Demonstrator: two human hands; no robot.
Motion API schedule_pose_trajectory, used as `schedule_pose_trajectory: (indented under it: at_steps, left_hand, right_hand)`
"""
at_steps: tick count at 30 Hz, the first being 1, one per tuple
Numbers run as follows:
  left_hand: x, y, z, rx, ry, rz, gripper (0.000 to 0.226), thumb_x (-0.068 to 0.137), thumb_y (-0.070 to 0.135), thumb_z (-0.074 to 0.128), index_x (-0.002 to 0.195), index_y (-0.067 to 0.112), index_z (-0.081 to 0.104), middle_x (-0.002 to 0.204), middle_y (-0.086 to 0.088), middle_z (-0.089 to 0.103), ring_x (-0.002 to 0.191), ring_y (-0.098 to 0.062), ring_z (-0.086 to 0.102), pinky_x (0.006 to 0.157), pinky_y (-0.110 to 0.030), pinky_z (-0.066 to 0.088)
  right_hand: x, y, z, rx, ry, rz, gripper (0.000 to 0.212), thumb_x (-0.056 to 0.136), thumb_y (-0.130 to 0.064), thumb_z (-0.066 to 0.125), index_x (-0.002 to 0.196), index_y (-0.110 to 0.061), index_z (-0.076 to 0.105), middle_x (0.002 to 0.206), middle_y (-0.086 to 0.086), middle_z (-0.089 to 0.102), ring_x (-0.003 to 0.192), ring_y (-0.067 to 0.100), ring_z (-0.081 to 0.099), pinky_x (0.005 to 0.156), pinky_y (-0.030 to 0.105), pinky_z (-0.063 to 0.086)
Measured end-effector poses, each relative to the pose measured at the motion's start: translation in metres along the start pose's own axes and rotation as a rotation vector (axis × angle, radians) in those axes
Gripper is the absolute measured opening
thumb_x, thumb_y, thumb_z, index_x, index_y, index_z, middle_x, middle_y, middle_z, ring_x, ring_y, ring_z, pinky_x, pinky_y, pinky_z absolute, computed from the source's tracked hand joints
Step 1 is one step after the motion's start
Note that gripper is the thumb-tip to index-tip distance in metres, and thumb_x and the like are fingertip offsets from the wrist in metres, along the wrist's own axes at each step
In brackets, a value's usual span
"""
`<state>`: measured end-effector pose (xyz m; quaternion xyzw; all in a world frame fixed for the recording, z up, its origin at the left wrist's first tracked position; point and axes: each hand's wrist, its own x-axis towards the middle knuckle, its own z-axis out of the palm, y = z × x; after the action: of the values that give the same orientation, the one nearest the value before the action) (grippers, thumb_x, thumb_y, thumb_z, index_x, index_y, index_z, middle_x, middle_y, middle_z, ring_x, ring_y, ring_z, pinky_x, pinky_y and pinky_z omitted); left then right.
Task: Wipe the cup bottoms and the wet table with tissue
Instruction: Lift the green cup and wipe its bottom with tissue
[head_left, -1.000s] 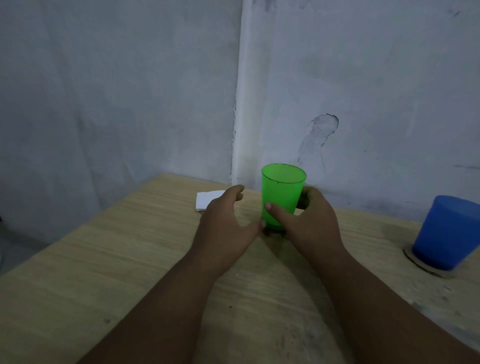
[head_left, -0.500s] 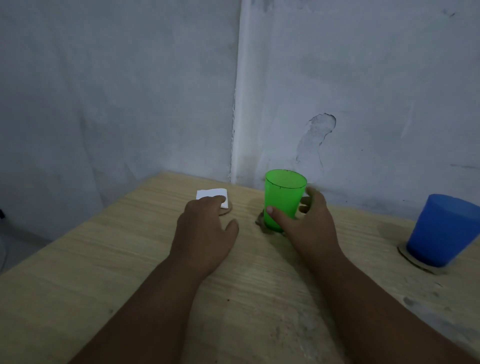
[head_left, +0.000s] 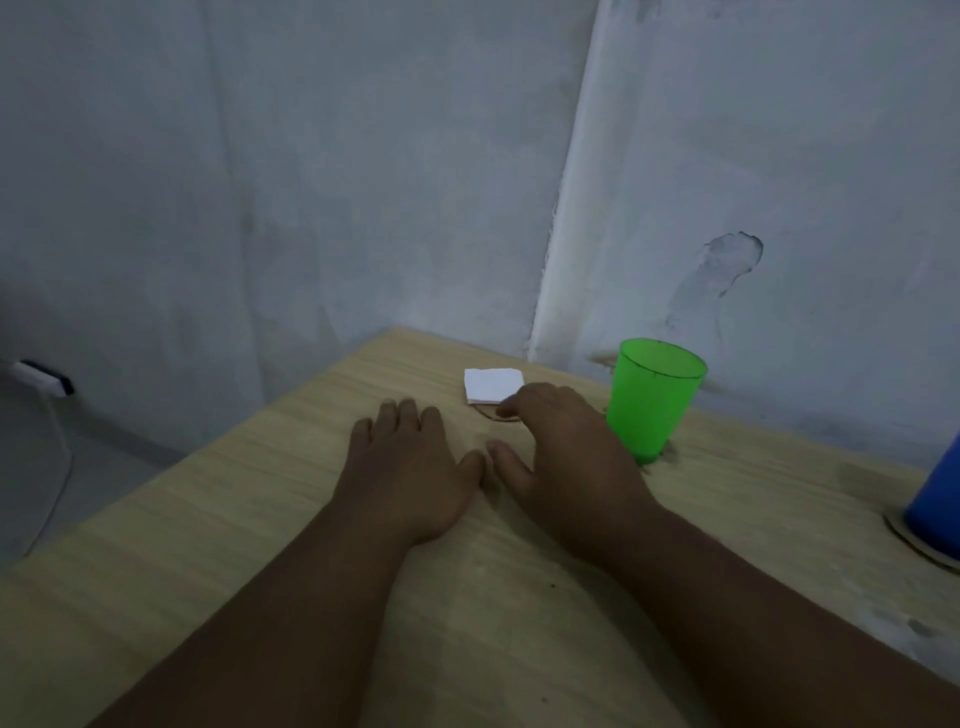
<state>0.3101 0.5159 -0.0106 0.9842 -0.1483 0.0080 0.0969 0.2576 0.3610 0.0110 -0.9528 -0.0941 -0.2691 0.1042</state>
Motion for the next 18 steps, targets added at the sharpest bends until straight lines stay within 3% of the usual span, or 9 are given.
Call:
schedule_pose_trajectory:
  at_steps: [3, 6, 11, 16, 18]
  left_hand:
    - [0.002, 0.001, 0.003, 0.038, 0.0, 0.002, 0.075, 0.102, 0.06, 0.018, 0.16, 0.012, 0.017, 0.169, -0.015, 0.007, 0.156, -0.031, 0.003, 0.124, -0.052, 0.008]
    - [0.003, 0.0, 0.004, 0.041, -0.016, 0.003, 0.077, 0.102, 0.06, 0.017, 0.16, 0.01, 0.014, 0.169, -0.017, 0.004, 0.156, -0.032, 0.0, 0.124, -0.052, 0.006]
    - [0.003, 0.001, 0.006, 0.082, -0.001, 0.003, 0.076, 0.103, 0.058, 0.018, 0.16, 0.009, 0.014, 0.169, -0.018, 0.005, 0.156, -0.033, 0.002, 0.124, -0.052, 0.007]
    - [0.005, 0.003, 0.007, 0.082, -0.001, -0.003, 0.075, 0.103, 0.057, 0.017, 0.16, 0.008, 0.014, 0.169, -0.019, 0.006, 0.156, -0.033, 0.002, 0.124, -0.053, 0.007]
    - [0.004, 0.002, 0.007, 0.073, 0.001, 0.0, 0.075, 0.103, 0.057, 0.018, 0.16, 0.008, 0.014, 0.169, -0.018, 0.006, 0.156, -0.033, 0.002, 0.124, -0.053, 0.007]
  right_hand:
    - [0.028, 0.0, 0.02, 0.054, -0.065, 0.172, 0.032, 0.092, -0.025, 0.055, 0.122, -0.014, 0.058, 0.125, 0.005, 0.057, 0.115, 0.025, 0.053, 0.095, 0.039, 0.045]
    - [0.054, 0.007, 0.038, -0.02, -0.102, 0.228, 0.027, 0.094, -0.02, 0.05, 0.116, -0.009, 0.058, 0.121, 0.009, 0.053, 0.109, 0.029, 0.055, 0.088, 0.038, 0.046]
    - [0.059, 0.01, 0.061, -0.072, -0.062, 0.243, 0.021, 0.088, -0.023, 0.052, 0.102, -0.011, 0.062, 0.109, 0.009, 0.056, 0.095, 0.032, 0.058, 0.078, 0.039, 0.047]
    - [0.058, 0.012, 0.065, -0.168, -0.036, 0.219, 0.02, 0.085, -0.027, 0.054, 0.088, -0.017, 0.071, 0.101, 0.003, 0.061, 0.096, 0.029, 0.057, 0.074, 0.035, 0.037]
    - [0.058, 0.011, 0.063, -0.137, 0.015, 0.18, 0.021, 0.086, -0.025, 0.054, 0.089, -0.018, 0.074, 0.097, 0.003, 0.065, 0.092, 0.028, 0.058, 0.074, 0.036, 0.042]
